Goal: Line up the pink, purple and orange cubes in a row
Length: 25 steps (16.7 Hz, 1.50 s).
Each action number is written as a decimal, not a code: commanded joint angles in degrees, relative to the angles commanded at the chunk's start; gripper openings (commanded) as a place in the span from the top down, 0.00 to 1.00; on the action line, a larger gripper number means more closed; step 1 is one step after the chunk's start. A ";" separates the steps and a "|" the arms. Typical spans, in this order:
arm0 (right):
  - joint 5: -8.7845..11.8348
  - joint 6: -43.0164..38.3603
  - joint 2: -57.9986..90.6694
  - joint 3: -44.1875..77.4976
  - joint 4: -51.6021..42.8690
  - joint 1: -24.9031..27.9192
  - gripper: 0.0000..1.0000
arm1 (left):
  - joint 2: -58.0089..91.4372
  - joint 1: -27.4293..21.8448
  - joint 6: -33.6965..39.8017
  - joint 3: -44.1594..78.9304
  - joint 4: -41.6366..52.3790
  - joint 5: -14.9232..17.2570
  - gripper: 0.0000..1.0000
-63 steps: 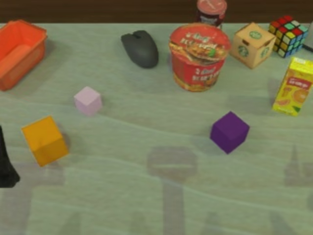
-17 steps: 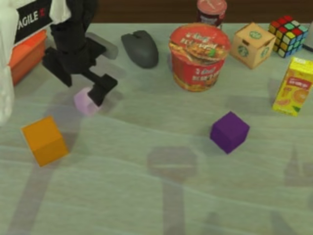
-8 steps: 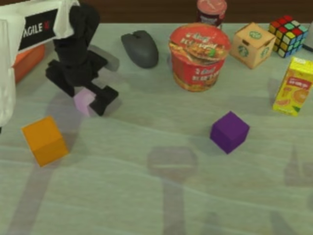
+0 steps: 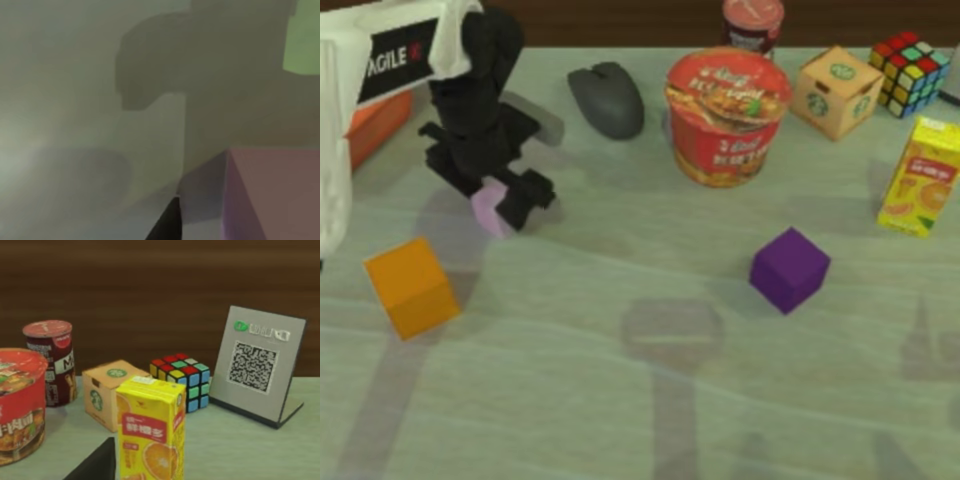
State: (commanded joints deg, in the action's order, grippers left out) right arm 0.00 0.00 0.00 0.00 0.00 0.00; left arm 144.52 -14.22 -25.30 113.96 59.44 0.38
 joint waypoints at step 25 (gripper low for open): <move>0.00 0.00 0.00 0.00 0.00 0.00 0.00 | -4.67 0.90 0.40 10.94 14.19 0.60 1.00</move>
State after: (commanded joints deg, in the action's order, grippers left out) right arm 0.00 0.00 0.00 0.00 0.00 0.00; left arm 139.85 -13.32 -24.90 124.90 73.63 0.98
